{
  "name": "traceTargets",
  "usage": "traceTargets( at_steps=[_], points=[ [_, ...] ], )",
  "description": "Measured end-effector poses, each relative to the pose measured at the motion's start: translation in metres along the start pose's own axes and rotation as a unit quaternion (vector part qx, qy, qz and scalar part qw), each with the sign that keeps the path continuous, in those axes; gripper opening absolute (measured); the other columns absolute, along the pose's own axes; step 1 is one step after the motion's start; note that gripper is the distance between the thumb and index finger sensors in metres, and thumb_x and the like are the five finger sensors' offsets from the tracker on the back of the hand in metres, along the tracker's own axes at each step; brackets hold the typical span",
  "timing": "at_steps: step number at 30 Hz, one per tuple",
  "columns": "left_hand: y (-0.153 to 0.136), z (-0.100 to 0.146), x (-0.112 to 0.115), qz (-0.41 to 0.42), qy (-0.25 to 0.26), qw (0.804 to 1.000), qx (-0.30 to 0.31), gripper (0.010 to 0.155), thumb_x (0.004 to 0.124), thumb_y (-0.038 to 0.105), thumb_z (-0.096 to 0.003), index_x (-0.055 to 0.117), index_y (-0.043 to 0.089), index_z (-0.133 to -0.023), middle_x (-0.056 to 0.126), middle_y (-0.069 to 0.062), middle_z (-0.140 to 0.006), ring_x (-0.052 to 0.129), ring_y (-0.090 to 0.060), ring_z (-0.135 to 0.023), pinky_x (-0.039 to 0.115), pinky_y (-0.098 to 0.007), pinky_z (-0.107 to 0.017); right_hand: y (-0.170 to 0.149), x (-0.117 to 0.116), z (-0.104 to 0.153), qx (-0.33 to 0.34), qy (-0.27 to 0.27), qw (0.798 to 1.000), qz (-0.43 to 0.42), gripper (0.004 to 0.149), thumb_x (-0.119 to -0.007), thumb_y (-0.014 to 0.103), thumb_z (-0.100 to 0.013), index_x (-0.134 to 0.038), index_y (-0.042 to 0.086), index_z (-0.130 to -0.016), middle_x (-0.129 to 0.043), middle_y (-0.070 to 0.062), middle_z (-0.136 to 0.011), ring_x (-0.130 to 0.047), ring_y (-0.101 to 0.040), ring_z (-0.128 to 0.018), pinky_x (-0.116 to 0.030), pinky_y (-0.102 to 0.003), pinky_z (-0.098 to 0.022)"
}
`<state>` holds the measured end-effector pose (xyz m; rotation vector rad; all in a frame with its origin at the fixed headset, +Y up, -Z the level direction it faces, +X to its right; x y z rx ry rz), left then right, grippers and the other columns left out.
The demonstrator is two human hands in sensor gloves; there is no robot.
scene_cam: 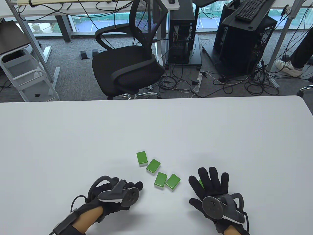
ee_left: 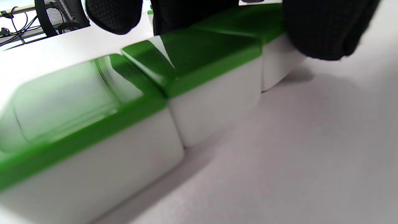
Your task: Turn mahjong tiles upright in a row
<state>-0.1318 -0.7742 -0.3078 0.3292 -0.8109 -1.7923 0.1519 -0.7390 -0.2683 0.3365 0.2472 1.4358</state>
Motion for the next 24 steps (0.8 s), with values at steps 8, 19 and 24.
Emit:
traceTargets(
  at_steps=[8,19,24],
  points=[
    [-0.002,0.001,0.002,0.01,0.005,1.0,-0.004,0.087,0.082,0.055,-0.031,0.037,0.036,-0.103,0.067,0.004,-0.108,0.081,-0.024,-0.096,0.066,-0.056,-0.073,0.001,-0.001,0.0,0.001,0.003,1.0,0.001,0.076,-0.054,0.062,-0.047,-0.002,0.044,-0.1,0.01,0.001,-0.113,0.013,-0.039,-0.098,-0.002,-0.069,-0.068],
    [-0.027,-0.013,-0.031,0.067,-0.008,0.997,-0.036,0.089,0.08,0.059,-0.0301,0.036,0.038,-0.104,0.062,0.004,-0.112,0.077,-0.028,-0.101,0.062,-0.059,-0.074,0.001,-0.001,0.0,0.002,0.001,1.0,-0.005,0.076,-0.054,0.062,-0.047,-0.002,0.045,-0.1,0.01,0.002,-0.113,0.013,-0.038,-0.098,-0.002,-0.069,-0.068],
    [-0.05,-0.045,-0.047,0.077,0.012,0.991,-0.11,0.089,0.081,0.057,-0.0309,0.035,0.038,-0.104,0.06,0.003,-0.113,0.076,-0.029,-0.101,0.063,-0.059,-0.074,0.001,-0.001,-0.001,0.004,-0.002,1.0,-0.008,0.076,-0.054,0.062,-0.047,-0.002,0.044,-0.1,0.01,0.002,-0.113,0.013,-0.038,-0.098,-0.002,-0.069,-0.068]
  ],
)
Point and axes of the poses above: the tracker on the back of each hand, its own y axis roughly to the thumb side, its own z axis roughly from the fingertips to the wrist, x = y × z, the point moved 5 cm from there along -z, roughly from the wrist to the fingertips
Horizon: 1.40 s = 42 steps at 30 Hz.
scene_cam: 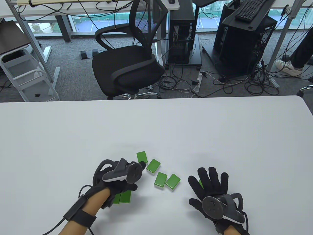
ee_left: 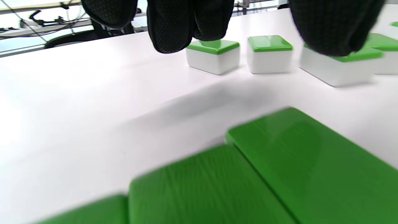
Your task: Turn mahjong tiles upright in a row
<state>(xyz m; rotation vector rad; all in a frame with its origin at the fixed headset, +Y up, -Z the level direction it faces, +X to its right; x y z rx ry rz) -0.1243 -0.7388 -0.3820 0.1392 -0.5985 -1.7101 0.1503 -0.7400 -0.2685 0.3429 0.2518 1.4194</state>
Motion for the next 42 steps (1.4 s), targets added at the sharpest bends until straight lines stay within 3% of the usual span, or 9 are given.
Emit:
traceTargets(
  at_steps=[5,12,19,29,35,42],
  points=[
    [-0.007,-0.036,-0.002,-0.012,-0.025,0.997,-0.066,0.09,0.081,0.057,-0.0314,0.031,0.041,-0.104,0.047,0.0,-0.117,0.071,-0.031,-0.105,0.06,-0.06,-0.075,0.0,-0.001,0.0,0.003,0.0,1.0,-0.005,0.076,-0.054,0.062,-0.047,-0.002,0.045,-0.1,0.01,0.002,-0.113,0.013,-0.038,-0.098,-0.002,-0.069,-0.068],
    [0.0,-0.073,0.015,-0.026,-0.076,0.993,-0.092,0.084,0.079,0.053,-0.0353,0.03,0.047,-0.103,0.039,0.002,-0.119,0.062,-0.03,-0.11,0.054,-0.061,-0.079,0.0,-0.003,-0.001,0.006,0.006,1.0,-0.007,0.076,-0.054,0.062,-0.047,-0.002,0.045,-0.1,0.01,0.002,-0.113,0.013,-0.038,-0.098,-0.002,-0.069,-0.068],
    [0.0,-0.082,0.02,-0.023,-0.064,0.994,-0.091,0.071,0.077,0.049,-0.0377,0.042,0.05,-0.1,0.053,0.005,-0.114,0.071,-0.025,-0.105,0.058,-0.059,-0.077,0.0,-0.004,-0.001,0.004,0.004,1.0,-0.016,0.076,-0.054,0.062,-0.047,-0.002,0.045,-0.101,0.01,0.002,-0.113,0.013,-0.038,-0.098,-0.002,-0.069,-0.068],
    [-0.004,-0.062,0.01,-0.021,-0.058,0.996,-0.072,0.078,0.08,0.047,-0.0367,0.037,0.046,-0.102,0.058,0.004,-0.113,0.073,-0.025,-0.103,0.059,-0.058,-0.077,0.001,-0.005,-0.002,0.006,0.007,1.0,-0.012,0.076,-0.054,0.062,-0.047,-0.002,0.045,-0.101,0.01,0.002,-0.113,0.013,-0.038,-0.098,-0.002,-0.069,-0.068],
    [-0.001,-0.027,-0.005,0.006,-0.017,1.0,-0.021,0.08,0.081,0.048,-0.0356,0.037,0.045,-0.103,0.06,0.002,-0.112,0.076,-0.027,-0.101,0.062,-0.058,-0.075,0.001,-0.005,-0.002,0.007,0.007,1.0,-0.01,0.076,-0.054,0.062,-0.047,-0.002,0.045,-0.101,0.009,0.002,-0.113,0.013,-0.038,-0.098,-0.002,-0.069,-0.068],
    [0.024,0.018,0.003,-0.017,-0.029,0.998,0.055,0.082,0.081,0.05,-0.0344,0.037,0.044,-0.103,0.063,0.003,-0.111,0.079,-0.026,-0.099,0.065,-0.057,-0.074,0.002,-0.009,-0.002,0.007,0.015,1.0,0.001,0.076,-0.054,0.062,-0.047,-0.002,0.044,-0.101,0.009,0.001,-0.113,0.012,-0.039,-0.098,-0.003,-0.069,-0.068]
  ],
)
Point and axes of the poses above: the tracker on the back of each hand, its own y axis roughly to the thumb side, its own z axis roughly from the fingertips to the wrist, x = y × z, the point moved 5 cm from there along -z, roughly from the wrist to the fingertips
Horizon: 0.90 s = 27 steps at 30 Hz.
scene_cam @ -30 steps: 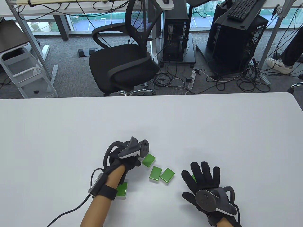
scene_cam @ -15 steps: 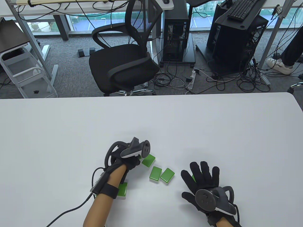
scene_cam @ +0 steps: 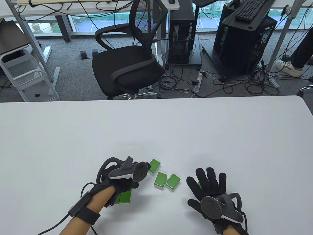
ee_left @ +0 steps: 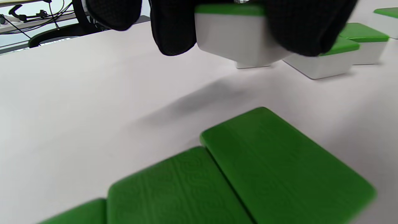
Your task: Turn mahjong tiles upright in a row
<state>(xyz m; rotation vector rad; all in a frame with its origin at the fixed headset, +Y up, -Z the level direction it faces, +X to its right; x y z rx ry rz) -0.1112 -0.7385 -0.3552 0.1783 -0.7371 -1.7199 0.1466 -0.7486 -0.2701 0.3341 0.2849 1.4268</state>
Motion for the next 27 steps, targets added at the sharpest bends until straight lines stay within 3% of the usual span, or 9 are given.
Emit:
traceTargets(
  at_steps=[9,20,27],
  points=[
    [0.025,0.027,0.023,-0.018,0.011,0.998,0.055,0.082,0.082,0.05,-0.033,0.039,0.043,-0.103,0.065,0.002,-0.109,0.08,-0.026,-0.098,0.065,-0.057,-0.073,0.0,-0.001,0.0,-0.004,0.005,1.0,0.002,0.076,-0.054,0.062,-0.047,-0.002,0.044,-0.1,0.009,0.001,-0.113,0.012,-0.039,-0.098,-0.003,-0.069,-0.068],
    [0.03,0.032,0.026,-0.024,0.05,0.996,0.069,0.082,0.082,0.05,-0.0323,0.04,0.043,-0.102,0.066,0.002,-0.109,0.08,-0.026,-0.097,0.065,-0.056,-0.073,-0.001,-0.003,0.0,-0.009,0.012,1.0,0.003,0.076,-0.054,0.062,-0.047,-0.002,0.044,-0.1,0.009,0.001,-0.113,0.012,-0.039,-0.098,-0.003,-0.069,-0.068],
    [0.034,0.029,0.034,-0.026,0.04,0.996,0.075,0.082,0.082,0.05,-0.0324,0.04,0.042,-0.102,0.065,0.002,-0.109,0.08,-0.026,-0.098,0.066,-0.056,-0.072,-0.002,-0.003,0.0,-0.01,0.014,1.0,0.002,0.076,-0.054,0.062,-0.047,-0.002,0.044,-0.1,0.009,0.001,-0.113,0.012,-0.039,-0.098,-0.003,-0.069,-0.068]
  ],
)
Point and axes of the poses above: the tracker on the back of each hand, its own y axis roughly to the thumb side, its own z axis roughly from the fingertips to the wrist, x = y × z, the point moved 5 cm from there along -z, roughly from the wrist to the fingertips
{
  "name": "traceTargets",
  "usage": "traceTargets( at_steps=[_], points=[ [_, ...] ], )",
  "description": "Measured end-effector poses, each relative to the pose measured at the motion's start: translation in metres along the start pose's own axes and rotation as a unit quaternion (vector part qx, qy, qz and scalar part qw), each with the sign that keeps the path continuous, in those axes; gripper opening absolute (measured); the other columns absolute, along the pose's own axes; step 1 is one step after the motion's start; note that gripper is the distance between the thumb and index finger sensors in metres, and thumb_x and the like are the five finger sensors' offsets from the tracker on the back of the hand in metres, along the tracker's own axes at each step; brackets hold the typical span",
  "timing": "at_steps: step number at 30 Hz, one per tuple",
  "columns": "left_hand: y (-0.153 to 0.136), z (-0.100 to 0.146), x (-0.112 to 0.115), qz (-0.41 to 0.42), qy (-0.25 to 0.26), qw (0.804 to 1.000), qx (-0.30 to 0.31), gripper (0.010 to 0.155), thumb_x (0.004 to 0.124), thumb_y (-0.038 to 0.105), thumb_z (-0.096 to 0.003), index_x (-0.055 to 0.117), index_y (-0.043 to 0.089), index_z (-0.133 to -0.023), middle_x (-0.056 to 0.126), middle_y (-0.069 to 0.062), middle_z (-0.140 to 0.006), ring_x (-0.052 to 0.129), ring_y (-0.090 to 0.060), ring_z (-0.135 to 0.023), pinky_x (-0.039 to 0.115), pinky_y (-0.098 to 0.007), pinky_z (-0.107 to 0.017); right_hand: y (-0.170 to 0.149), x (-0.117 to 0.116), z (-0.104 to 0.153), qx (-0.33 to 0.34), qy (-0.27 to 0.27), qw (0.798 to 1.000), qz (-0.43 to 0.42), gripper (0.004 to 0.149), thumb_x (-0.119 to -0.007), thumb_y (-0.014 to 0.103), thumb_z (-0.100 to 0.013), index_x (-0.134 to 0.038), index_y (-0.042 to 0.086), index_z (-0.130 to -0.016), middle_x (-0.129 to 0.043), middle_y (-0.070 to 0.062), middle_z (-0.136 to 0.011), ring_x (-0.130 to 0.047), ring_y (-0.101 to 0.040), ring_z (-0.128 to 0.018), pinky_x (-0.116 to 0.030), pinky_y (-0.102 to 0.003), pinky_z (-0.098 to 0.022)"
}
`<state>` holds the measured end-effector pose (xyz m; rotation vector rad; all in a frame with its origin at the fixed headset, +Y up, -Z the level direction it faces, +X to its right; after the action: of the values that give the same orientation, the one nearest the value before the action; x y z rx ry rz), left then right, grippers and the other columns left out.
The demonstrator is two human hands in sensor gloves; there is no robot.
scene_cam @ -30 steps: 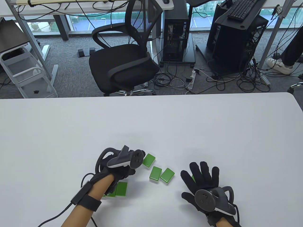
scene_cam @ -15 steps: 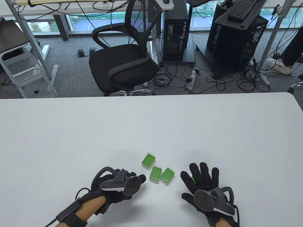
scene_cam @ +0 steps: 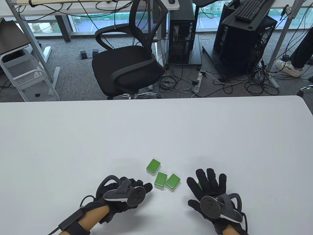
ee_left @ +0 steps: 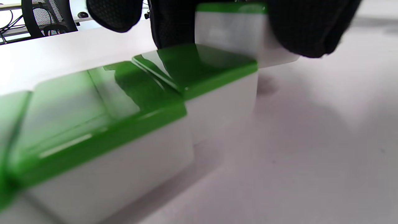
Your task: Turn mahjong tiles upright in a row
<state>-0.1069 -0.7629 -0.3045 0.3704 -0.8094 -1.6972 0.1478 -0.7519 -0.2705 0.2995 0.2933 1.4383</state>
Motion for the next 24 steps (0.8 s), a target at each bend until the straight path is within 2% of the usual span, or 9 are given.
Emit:
traceTargets(
  at_steps=[6,17,21,24],
  points=[
    [0.001,-0.001,0.013,-0.002,-0.012,1.0,0.002,0.082,0.081,0.052,-0.0322,0.04,0.042,-0.102,0.066,0.003,-0.109,0.079,-0.026,-0.098,0.066,-0.056,-0.072,-0.001,0.0,0.0,0.0,-0.002,1.0,-0.004,0.076,-0.054,0.062,-0.047,-0.002,0.044,-0.1,0.009,0.001,-0.113,0.012,-0.039,-0.098,-0.003,-0.069,-0.068],
    [0.0,0.002,0.015,-0.017,-0.006,1.0,-0.001,0.086,0.08,0.055,-0.0313,0.035,0.041,-0.103,0.063,0.004,-0.109,0.076,-0.025,-0.1,0.065,-0.056,-0.073,-0.001,-0.001,0.0,0.001,0.0,1.0,-0.003,0.076,-0.054,0.062,-0.047,-0.002,0.044,-0.1,0.009,0.001,-0.113,0.012,-0.039,-0.098,-0.003,-0.069,-0.068],
    [-0.007,0.007,0.012,0.001,-0.002,1.0,-0.007,0.093,0.078,0.063,-0.0278,0.028,0.042,-0.103,0.055,0.004,-0.113,0.067,-0.027,-0.106,0.06,-0.057,-0.075,0.0,-0.001,0.0,0.001,0.0,1.0,-0.003,0.076,-0.054,0.062,-0.047,-0.002,0.044,-0.1,0.009,0.001,-0.113,0.012,-0.039,-0.098,-0.003,-0.069,-0.068],
    [-0.016,0.018,0.0,0.015,0.029,0.999,-0.015,0.095,0.077,0.065,-0.0267,0.025,0.044,-0.103,0.05,0.003,-0.115,0.062,-0.028,-0.109,0.057,-0.058,-0.077,0.0,-0.001,0.0,0.002,-0.002,1.0,-0.006,0.076,-0.054,0.062,-0.047,-0.002,0.044,-0.1,0.009,0.001,-0.113,0.012,-0.039,-0.098,-0.003,-0.069,-0.068]
  ],
)
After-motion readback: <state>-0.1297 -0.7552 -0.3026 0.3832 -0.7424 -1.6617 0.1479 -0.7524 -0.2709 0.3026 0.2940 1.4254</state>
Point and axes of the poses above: the tracker on the back of each hand, its own y axis roughly to the thumb side, its own z axis roughly from the fingertips to the wrist, x = y × z, the point moved 5 cm from there along -z, roughly from the wrist to the fingertips
